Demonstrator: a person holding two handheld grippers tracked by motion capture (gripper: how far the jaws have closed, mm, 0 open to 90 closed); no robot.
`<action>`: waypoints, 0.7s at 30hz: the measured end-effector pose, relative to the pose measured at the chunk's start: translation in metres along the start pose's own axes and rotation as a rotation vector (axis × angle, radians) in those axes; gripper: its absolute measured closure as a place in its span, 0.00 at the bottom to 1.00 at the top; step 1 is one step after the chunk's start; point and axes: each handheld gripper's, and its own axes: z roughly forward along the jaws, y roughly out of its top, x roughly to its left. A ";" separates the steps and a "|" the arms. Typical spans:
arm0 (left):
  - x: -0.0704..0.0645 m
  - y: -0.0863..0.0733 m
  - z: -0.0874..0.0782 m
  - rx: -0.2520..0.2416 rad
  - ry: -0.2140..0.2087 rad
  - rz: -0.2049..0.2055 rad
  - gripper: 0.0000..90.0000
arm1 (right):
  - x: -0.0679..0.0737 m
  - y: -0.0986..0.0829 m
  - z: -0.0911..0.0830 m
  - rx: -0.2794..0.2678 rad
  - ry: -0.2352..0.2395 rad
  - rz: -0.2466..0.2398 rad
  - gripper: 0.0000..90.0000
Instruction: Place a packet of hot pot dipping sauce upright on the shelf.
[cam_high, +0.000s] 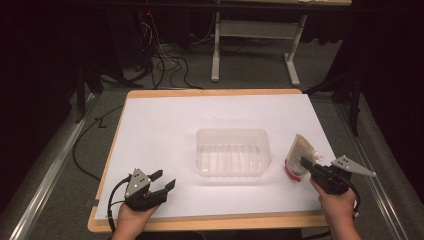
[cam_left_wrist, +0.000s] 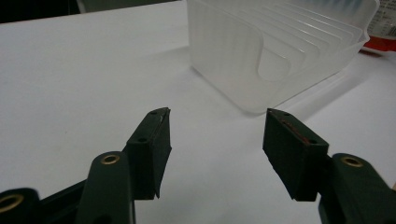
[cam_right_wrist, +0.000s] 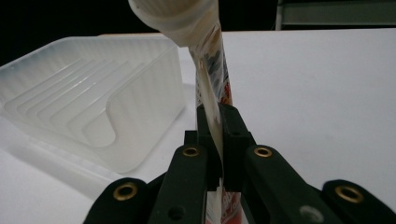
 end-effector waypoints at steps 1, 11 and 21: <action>-0.001 0.000 0.002 0.005 -0.002 0.006 0.47 | 0.001 0.000 -0.002 -0.003 -0.001 0.000 1.00; -0.018 0.006 0.026 0.041 0.055 0.061 0.96 | 0.021 0.005 -0.026 -0.047 0.030 0.003 1.00; -0.021 0.013 0.057 0.096 0.088 0.009 1.00 | 0.039 0.011 -0.043 -0.076 0.050 -0.012 1.00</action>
